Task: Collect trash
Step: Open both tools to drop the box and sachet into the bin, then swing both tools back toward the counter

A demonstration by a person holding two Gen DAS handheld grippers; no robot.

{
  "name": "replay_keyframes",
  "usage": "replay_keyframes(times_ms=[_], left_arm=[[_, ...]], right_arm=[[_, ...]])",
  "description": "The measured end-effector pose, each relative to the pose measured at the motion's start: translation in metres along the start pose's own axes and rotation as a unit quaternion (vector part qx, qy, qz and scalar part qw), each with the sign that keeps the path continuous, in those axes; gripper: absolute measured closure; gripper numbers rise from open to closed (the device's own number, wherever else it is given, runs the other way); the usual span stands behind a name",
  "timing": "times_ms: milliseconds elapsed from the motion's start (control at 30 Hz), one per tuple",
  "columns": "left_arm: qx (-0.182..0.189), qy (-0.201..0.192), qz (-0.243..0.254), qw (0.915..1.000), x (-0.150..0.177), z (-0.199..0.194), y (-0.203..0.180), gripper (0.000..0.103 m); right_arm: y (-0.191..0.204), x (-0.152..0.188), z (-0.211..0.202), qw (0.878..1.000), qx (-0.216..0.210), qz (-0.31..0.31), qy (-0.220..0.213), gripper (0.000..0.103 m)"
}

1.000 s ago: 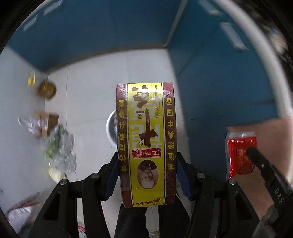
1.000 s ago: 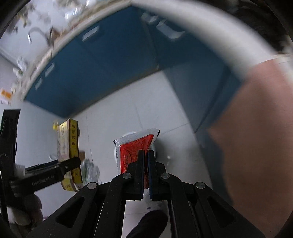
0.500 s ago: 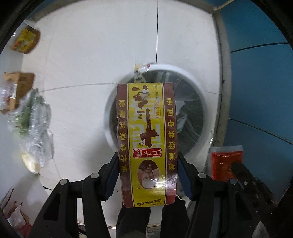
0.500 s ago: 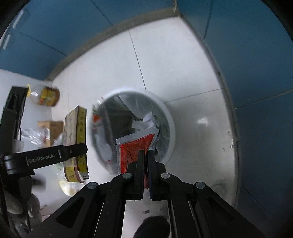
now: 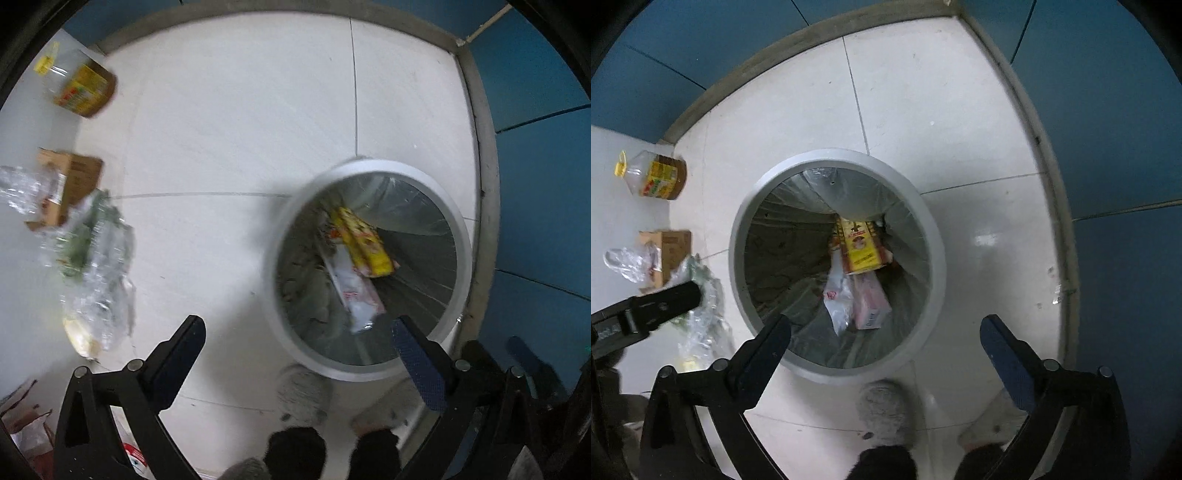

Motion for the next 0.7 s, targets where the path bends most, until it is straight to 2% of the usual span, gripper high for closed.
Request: replay_keyframes(times_ms=[167, 333, 533, 700], left_arm=[[-0.036, -0.056, 0.006, 0.9978, 0.015, -0.040, 0.007, 0.000], [-0.064, -0.117, 0.017, 0.9909, 0.034, -0.100, 0.007, 0.000], [-0.052, -0.147, 0.017, 0.9877, 0.073, -0.187, 0.001, 0.000], [-0.042, -0.172, 0.028, 0.9838, 0.111, -0.266, -0.004, 0.000]], right_arm=[[0.006, 0.012, -0.032, 1.000, 0.018, -0.011, -0.015, 0.000], [0.016, 0.027, -0.085, 0.999, 0.028, -0.025, -0.040, 0.000], [0.018, 0.052, -0.189, 0.995, 0.042, -0.029, -0.089, 0.000], [0.021, 0.079, -0.296, 0.990, 0.041, -0.032, -0.135, 0.000]])
Point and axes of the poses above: each gripper's, at about its wrist camera, not at the fingertips, and z roughly the way its jaws point, y to its left, x to its underside, the point moved 4 cm from there along z, roughly the way its jaws point, and after that the axes turned 1 degree about x, right-handed, at the moved point
